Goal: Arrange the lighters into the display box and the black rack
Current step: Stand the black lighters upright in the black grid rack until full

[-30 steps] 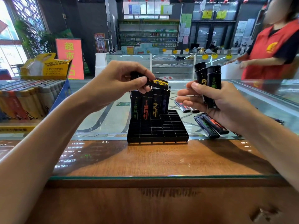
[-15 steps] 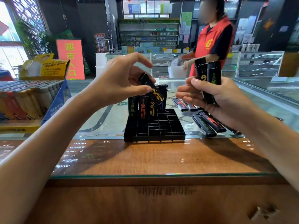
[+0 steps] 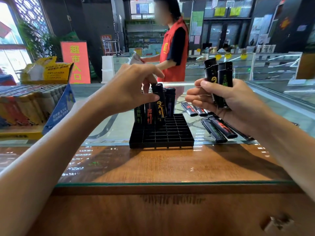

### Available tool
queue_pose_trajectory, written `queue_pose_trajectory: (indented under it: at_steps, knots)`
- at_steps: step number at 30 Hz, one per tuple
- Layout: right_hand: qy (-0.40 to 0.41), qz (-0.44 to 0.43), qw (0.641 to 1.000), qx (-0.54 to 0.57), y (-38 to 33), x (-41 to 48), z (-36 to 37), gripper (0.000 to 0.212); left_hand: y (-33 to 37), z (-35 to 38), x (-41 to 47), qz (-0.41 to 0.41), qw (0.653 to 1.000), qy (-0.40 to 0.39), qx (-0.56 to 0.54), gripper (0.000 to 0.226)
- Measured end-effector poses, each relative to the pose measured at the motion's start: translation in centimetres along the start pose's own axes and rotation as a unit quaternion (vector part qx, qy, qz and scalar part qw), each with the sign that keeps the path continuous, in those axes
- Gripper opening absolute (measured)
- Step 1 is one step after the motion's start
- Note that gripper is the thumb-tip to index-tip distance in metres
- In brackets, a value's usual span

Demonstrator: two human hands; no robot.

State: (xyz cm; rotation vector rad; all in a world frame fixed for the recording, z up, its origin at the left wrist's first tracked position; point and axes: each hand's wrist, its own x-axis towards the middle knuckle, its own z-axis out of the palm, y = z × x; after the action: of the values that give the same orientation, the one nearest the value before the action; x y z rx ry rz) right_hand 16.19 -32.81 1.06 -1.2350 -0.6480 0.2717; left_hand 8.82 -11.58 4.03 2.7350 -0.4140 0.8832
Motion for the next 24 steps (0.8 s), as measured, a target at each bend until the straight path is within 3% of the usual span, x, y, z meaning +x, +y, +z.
queue_pose_trajectory:
  at_steps: [5, 17, 21, 24]
  knots:
    - [0.005, 0.005, 1.0, -0.029, -0.1, -0.1, 0.0, 0.013, -0.3, 0.3, -0.1, 0.024, 1.0, 0.006, 0.007, 0.021]
    - [-0.027, 0.027, 0.998, -0.058, 0.6, 0.4, -0.6, 0.016, -1.2, 0.9, -0.1, 0.01, 1.0, 0.009, -0.011, 0.02]
    - [-0.095, 0.069, 0.992, -0.041, 0.7, 0.4, -0.5, 0.033, -1.3, 1.1, -0.2, 0.005, 1.0, 0.013, -0.001, 0.024]
    - [-0.157, 0.077, 0.985, -0.007, 0.9, 0.2, -0.2, 0.031, -1.3, 1.2, -0.4, 0.007, 1.0, 0.015, -0.003, 0.026]
